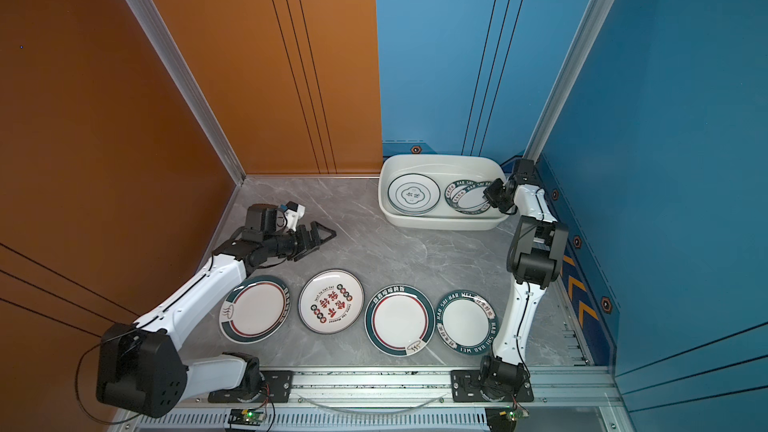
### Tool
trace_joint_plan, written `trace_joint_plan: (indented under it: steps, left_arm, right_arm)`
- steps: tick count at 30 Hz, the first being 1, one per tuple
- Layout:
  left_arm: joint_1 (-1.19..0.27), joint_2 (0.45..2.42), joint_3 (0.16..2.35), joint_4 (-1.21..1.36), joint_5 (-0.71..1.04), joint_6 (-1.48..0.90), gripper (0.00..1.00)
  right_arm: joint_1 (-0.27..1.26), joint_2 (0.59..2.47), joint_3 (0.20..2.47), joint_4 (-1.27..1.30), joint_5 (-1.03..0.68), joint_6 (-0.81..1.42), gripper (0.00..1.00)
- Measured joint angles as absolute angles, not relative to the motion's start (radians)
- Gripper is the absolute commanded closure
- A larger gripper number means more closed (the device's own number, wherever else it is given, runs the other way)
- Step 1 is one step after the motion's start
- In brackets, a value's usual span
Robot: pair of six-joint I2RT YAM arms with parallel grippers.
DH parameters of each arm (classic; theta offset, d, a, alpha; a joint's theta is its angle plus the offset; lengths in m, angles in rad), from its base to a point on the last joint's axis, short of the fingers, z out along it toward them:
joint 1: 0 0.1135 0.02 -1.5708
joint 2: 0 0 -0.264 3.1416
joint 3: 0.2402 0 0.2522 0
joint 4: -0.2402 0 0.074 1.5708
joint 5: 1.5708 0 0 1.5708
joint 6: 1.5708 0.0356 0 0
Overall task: Place the plates into the plastic bin on the countertop
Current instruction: 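Lower the green plate into the bin with right gripper while left draws back, then open the right gripper to release the green plate in the bin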
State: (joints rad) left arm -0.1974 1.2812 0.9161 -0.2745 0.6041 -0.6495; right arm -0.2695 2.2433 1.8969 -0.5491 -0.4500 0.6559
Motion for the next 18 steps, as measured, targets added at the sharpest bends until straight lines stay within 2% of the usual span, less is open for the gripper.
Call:
trace_joint_plan:
  steps: [3,11,18]
  left_arm:
    - [-0.197,1.281,0.916,-0.274,0.605,-0.649,0.02]
    - [-0.197,1.288,0.916,-0.274,0.608,-0.646,0.01]
    - [-0.2,1.293,0.916,-0.274,0.608,-0.646,0.01]
  right_arm:
    - [-0.27,2.255,1.898,-0.55,-0.444,0.66,1.0]
    - [-0.27,2.265,1.908,-0.551,-0.439,0.664,0.78]
    - [-0.27,2.272,1.908,-0.574,-0.42,0.661,0.67]
